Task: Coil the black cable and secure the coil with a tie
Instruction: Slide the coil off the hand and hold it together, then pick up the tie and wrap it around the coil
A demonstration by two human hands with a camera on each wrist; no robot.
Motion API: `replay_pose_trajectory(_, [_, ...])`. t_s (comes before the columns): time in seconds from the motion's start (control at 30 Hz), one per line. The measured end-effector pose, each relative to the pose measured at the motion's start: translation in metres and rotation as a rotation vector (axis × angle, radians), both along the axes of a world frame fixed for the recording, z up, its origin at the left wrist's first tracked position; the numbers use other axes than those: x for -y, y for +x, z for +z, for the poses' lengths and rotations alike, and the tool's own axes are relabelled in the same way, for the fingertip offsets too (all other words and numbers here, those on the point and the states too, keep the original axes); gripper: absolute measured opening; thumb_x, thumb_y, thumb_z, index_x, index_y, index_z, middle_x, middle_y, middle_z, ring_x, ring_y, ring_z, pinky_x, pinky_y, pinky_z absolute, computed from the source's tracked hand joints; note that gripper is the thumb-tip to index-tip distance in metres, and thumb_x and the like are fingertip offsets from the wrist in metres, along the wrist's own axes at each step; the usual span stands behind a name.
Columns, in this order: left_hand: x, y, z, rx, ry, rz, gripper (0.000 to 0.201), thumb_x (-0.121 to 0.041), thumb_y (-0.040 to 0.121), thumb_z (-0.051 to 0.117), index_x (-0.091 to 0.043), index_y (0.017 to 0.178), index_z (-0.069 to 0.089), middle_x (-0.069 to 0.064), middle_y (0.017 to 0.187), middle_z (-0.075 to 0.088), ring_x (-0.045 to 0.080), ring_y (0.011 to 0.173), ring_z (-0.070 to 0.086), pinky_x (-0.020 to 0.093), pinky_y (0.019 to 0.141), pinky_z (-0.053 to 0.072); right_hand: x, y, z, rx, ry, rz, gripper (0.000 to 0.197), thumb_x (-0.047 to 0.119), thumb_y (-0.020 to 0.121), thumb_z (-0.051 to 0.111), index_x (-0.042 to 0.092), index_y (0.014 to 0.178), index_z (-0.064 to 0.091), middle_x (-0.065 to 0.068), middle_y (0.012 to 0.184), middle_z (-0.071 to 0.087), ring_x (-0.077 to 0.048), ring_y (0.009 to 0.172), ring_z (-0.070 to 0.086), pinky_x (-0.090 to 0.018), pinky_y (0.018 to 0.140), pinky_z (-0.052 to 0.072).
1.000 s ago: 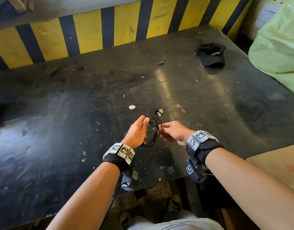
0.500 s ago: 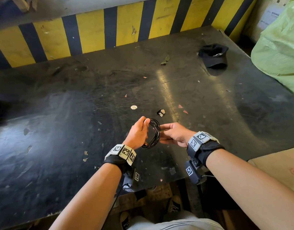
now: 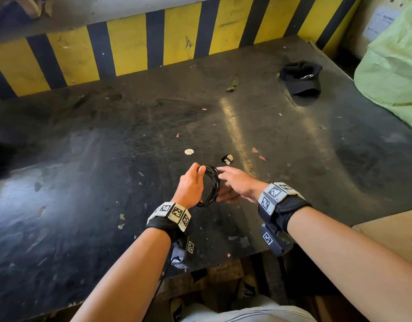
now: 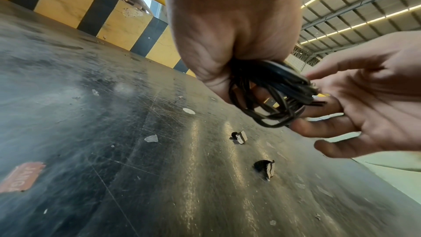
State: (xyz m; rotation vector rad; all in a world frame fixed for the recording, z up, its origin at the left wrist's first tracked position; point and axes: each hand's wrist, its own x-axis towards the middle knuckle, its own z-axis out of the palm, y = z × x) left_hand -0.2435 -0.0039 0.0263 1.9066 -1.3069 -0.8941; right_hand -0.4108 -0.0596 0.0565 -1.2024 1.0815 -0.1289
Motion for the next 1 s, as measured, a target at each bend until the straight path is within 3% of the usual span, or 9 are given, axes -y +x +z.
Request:
replay_pose_trajectory(0.1, [0.001, 0.001, 0.001, -0.007, 0.002, -0.004, 0.035, -0.043, 0.108, 0.036, -0.014, 0.090, 0.044, 0.006, 0.068, 0.054, 0.021, 0.059, 0.049, 0.055, 0.059, 0.052, 0.001, 0.005, 0.003, -0.026, -0.120, 0.071, 0.034, 0.029, 0.105, 0.035, 0.040, 0.137, 0.041, -0.016, 0.100, 0.079, -0.031, 0.089, 0.078, -0.043, 0.082, 0.059])
replay_pose_trajectory(0.2, [0.001, 0.003, -0.001, 0.001, -0.015, 0.012, 0.036, -0.043, 0.108, 0.036, -0.013, 0.090, 0.044, 0.007, 0.068, 0.055, 0.021, 0.060, 0.048, 0.052, 0.059, 0.050, 0.003, 0.009, 0.000, -0.015, -0.164, 0.083, 0.033, 0.035, 0.107, 0.036, 0.032, 0.137, 0.048, -0.017, 0.100, 0.078, -0.030, 0.086, 0.078, -0.046, 0.084, 0.060])
replay_pose_trajectory(0.33, [0.001, 0.005, -0.005, -0.006, -0.020, 0.031, 0.038, -0.043, 0.108, 0.036, -0.010, 0.090, 0.042, 0.007, 0.067, 0.051, 0.021, 0.058, 0.043, 0.043, 0.055, 0.043, 0.006, 0.015, 0.000, 0.033, -0.036, 0.025, 0.030, 0.028, 0.107, 0.040, 0.022, 0.131, 0.058, -0.022, 0.108, 0.075, -0.027, 0.085, 0.075, -0.036, 0.074, 0.061])
replay_pose_trajectory(0.57, [0.002, 0.008, -0.003, 0.015, -0.031, 0.041, 0.039, -0.040, 0.108, 0.036, -0.007, 0.090, 0.041, 0.008, 0.069, 0.052, 0.021, 0.061, 0.041, 0.041, 0.057, 0.039, 0.011, 0.023, 0.005, -0.167, -0.034, 0.171, 0.032, 0.040, 0.105, 0.040, 0.016, 0.102, 0.061, -0.010, 0.103, 0.080, -0.025, 0.097, 0.077, -0.041, 0.092, 0.055])
replay_pose_trajectory(0.67, [0.003, 0.010, -0.001, 0.003, -0.025, 0.022, 0.039, -0.041, 0.108, 0.036, -0.007, 0.090, 0.041, 0.009, 0.070, 0.051, 0.021, 0.060, 0.041, 0.043, 0.056, 0.040, 0.012, 0.023, 0.004, -0.224, -0.046, 0.185, 0.039, 0.045, 0.103, 0.043, 0.013, 0.105, 0.065, -0.011, 0.106, 0.078, -0.028, 0.100, 0.075, -0.047, 0.096, 0.056])
replay_pose_trajectory(0.9, [0.006, 0.008, -0.002, -0.021, 0.014, -0.023, 0.038, -0.041, 0.108, 0.036, -0.008, 0.091, 0.043, 0.008, 0.071, 0.053, 0.021, 0.062, 0.045, 0.043, 0.058, 0.042, 0.021, 0.023, -0.004, -0.236, 0.005, 0.042, 0.063, 0.066, 0.095, 0.043, 0.010, 0.114, 0.065, -0.011, 0.101, 0.078, -0.031, 0.093, 0.076, -0.041, 0.082, 0.059])
replay_pose_trajectory(1.0, [0.008, 0.010, -0.006, -0.013, 0.051, -0.055, 0.037, -0.043, 0.108, 0.035, -0.012, 0.090, 0.043, 0.008, 0.072, 0.054, 0.022, 0.061, 0.047, 0.045, 0.058, 0.045, 0.027, 0.021, -0.004, -0.332, -0.183, 0.067, 0.050, 0.058, 0.099, 0.038, 0.017, 0.118, 0.060, -0.006, 0.104, 0.074, -0.027, 0.089, 0.076, -0.038, 0.079, 0.059])
